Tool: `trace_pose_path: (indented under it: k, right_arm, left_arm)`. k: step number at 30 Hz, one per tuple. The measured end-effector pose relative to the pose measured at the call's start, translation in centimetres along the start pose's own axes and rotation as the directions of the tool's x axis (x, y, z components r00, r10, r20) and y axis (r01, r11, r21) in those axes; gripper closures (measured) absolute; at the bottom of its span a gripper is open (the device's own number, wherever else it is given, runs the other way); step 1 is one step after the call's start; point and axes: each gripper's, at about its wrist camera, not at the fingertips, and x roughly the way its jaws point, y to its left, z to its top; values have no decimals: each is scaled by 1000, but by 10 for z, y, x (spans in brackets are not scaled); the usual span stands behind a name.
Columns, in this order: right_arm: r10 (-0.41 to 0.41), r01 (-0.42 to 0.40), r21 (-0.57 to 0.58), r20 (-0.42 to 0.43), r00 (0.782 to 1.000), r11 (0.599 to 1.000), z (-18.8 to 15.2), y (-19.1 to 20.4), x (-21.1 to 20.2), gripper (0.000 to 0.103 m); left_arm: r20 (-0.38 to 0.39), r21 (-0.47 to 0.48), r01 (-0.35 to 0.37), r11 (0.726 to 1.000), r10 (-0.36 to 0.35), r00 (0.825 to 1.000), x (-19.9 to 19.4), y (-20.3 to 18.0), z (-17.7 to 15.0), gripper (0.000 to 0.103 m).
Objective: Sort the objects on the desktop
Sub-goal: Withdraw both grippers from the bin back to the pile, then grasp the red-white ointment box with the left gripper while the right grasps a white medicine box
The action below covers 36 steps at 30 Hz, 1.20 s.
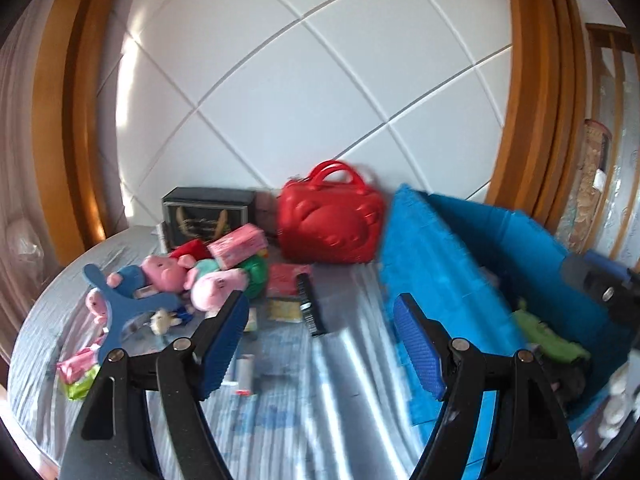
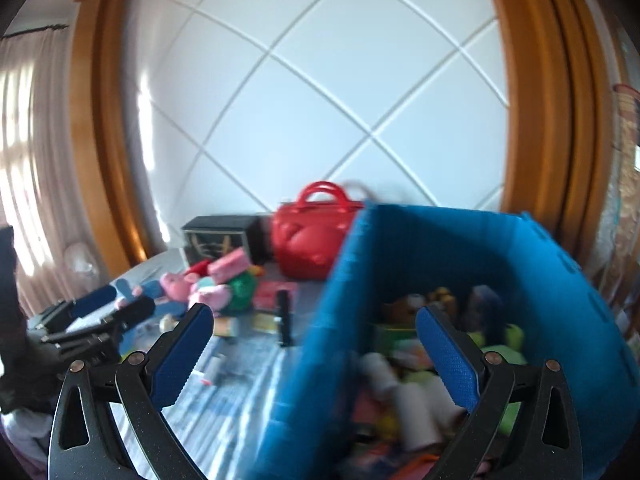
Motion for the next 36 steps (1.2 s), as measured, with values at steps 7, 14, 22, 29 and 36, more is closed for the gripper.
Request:
trace_pose_path:
  k: [7,14,22,29,36]
  right_arm:
    - [60,-60,-1,-61,996,998,-13,91,50,0]
    - [32,-25,40,-188,982,999,-47,130,123,0]
    - [-61,94,75,-363,930,993,-101,129,210,0]
    - [-73,128,75,-511,856,989,-149,133,274,0]
    - [-67,102,23,-608,791,994,-179,158,325,0]
  left_arm:
    - [-104,19,-90,996,92,990,34,118,-35,28]
    - [-249,23,-111,994,113,962,93,221,-89,28]
    - [-374,41,-65,997,76,924,172,270,-129,28]
    - [-433,47,-62,997,76,898,228,288,-145,51]
    - [-481,91,-89,992,122,868,261,299,-158,57]
